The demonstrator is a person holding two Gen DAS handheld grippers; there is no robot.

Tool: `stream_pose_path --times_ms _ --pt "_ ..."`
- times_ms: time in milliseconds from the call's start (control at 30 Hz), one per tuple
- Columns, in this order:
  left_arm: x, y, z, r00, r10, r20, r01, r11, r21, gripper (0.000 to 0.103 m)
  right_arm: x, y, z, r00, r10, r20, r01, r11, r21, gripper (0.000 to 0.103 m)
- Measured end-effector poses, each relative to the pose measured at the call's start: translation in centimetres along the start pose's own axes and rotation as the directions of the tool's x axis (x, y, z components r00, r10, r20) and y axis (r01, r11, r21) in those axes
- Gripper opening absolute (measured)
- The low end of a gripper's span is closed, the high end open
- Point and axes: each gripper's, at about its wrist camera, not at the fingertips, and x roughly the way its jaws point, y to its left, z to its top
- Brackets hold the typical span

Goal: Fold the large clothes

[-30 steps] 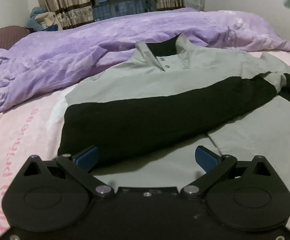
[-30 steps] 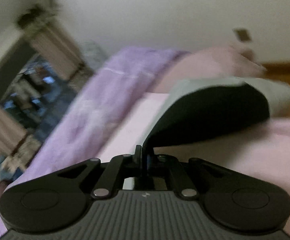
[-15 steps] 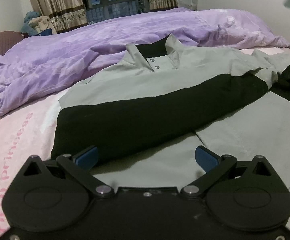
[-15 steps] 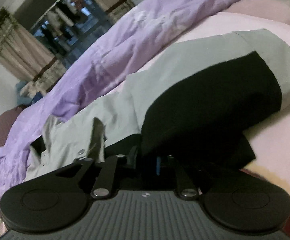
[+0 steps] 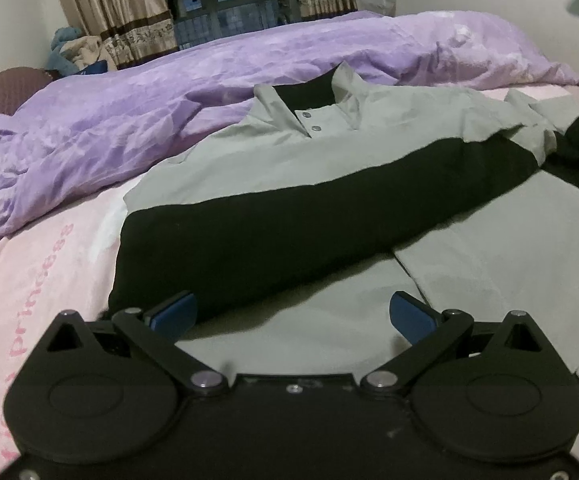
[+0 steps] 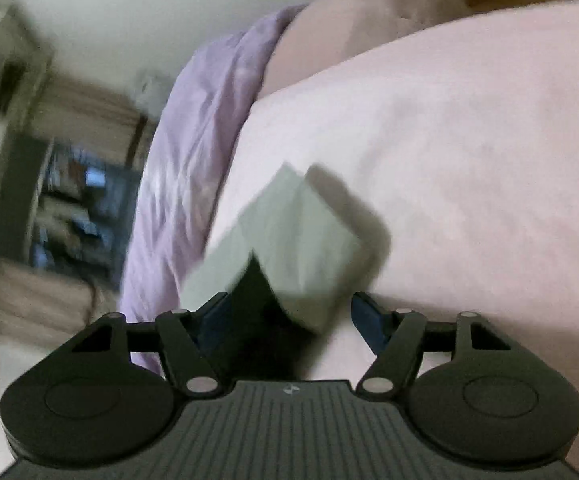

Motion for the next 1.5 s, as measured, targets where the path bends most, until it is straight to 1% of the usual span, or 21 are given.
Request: stream_pose_path --times_ms 67,100,167,200,267,367,433,500,567,633,700,767,800,867,933,1033,1167,1333,1433,1467,1500 --pt "0.1 0.1 -0.2 1.0 0.003 -0.007 -0.003 1.0 0.012 0.103 0.9 0.5 0.5 0.999 -0.025 0.033 0.026 1.0 -0.015 0.075" --pt "0.2 0.1 -0.3 1.0 0.01 -0.012 -0.01 1.0 0.019 0.103 1.2 1.0 0.5 0.998 -0.043 0.054 0.045 0.998 -0.051 0.05" --pt "0.2 0.5 -0.5 1.0 0.021 -0.016 -0.021 0.999 0.027 0.103 2.3 1.7 -0.3 0.99 -0.118 0.082 0.128 0.983 -0.128 0.015" --pt "0.2 0.8 -0.6 0.999 0.029 -0.017 -0.028 0.999 0.023 0.103 2.3 1.8 -0.5 0.988 -0.128 0.083 0.139 0.98 -0.144 0.012" --pt "0.2 1.6 -0.6 0.999 0.04 -0.018 -0.04 0.999 0.005 0.103 1.1 2.3 -1.0 0.989 -0.087 0.116 0.104 0.983 -0.15 0.01" --pt "0.5 2.9 -0.5 0.995 0.095 -0.027 -0.095 0.995 -0.025 0.103 -0.7 6.2 -2.7 0.987 -0.042 0.156 0.087 0.953 -0.291 0.009" --pt "1.0 3.8 -0.5 0.991 0.127 -0.048 -0.129 0.991 -0.044 0.103 -1.9 9.7 -5.0 0.987 0.012 0.158 0.057 0.904 -0.423 0.009" --pt "1.3 4.9 -0.6 0.988 0.138 -0.067 -0.143 0.987 -0.068 0.103 -2.5 13.1 -8.2 0.99 0.077 0.116 -0.005 0.849 -0.528 0.009" --pt "1.4 6.1 -0.9 0.986 0.143 -0.084 -0.151 0.983 -0.101 0.103 -2.4 16.0 -12.2 0.991 0.111 0.068 -0.046 0.787 -0.616 0.009" --pt "1.4 7.2 -1.3 0.982 0.155 -0.107 -0.169 0.975 -0.143 0.103 -1.5 18.4 -16.9 0.993 0.115 0.023 -0.07 0.741 -0.667 0.009" --pt "1.4 8.3 -1.8 0.975 0.17 -0.146 -0.2 0.955 -0.218 0.103 -0.3 20.3 -21.9 0.996 0.08 -0.031 -0.079 0.699 -0.711 0.008" --pt "1.5 9.2 -2.2 0.978 0.131 -0.162 -0.171 0.948 -0.27 0.103 0.7 21.6 -27.0 0.997 0.061 -0.043 -0.072 0.637 -0.768 0.007" --pt "1.5 9.4 -2.3 0.979 0.126 -0.162 -0.167 0.948 -0.272 0.103 1.0 22.1 -29.6 0.996 0.065 -0.062 -0.089 0.601 -0.794 0.006" --pt "1.2 9.5 -2.2 0.974 0.158 -0.16 -0.195 0.946 -0.258 0.103 1.5 22.6 -34.1 0.99 0.072 -0.124 -0.143 0.564 -0.813 0.005" --pt "0.7 10.0 -2.5 0.973 0.175 -0.149 -0.209 0.944 -0.256 0.103 2.1 23.5 -37.4 0.986 0.061 -0.156 -0.164 0.542 -0.824 0.005" --pt "0.3 11.5 -3.1 0.973 0.17 -0.154 -0.21 0.93 -0.3 0.103 2.3 24.4 -41.7 0.982 0.058 -0.177 -0.182 0.51 -0.841 0.005" --pt "-0.1 13.0 -4.1 0.967 0.187 -0.175 -0.237 0.912 -0.336 0.103 1.9 26.1 -47.0 0.963 0.083 -0.256 -0.264 0.482 -0.836 0.005" --pt "0.4 14.1 -5.2 0.961 0.19 -0.198 -0.252 0.898 -0.361 0.103 3.6 27.0 -51.9 0.959 0.058 -0.278 -0.275 0.431 -0.86 0.006" --pt "0.5 14.4 -5.2 0.963 0.186 -0.197 -0.25 0.89 -0.382 0.103 5.1 26.2 -53.6 0.949 0.004 -0.315 -0.285 0.437 -0.853 0.013" --pt "0.6 14.4 -5.1 0.962 0.188 -0.197 -0.252 0.889 -0.381 0.103 5.6 25.9 -53.9 0.942 -0.013 -0.336 -0.297 0.438 -0.848 0.019" --pt "0.8 14.2 -5.0 0.961 0.191 -0.198 -0.255 0.89 -0.378 0.103 6.2 25.4 -54.3 0.932 -0.036 -0.36 -0.31 0.435 -0.846 0.022"
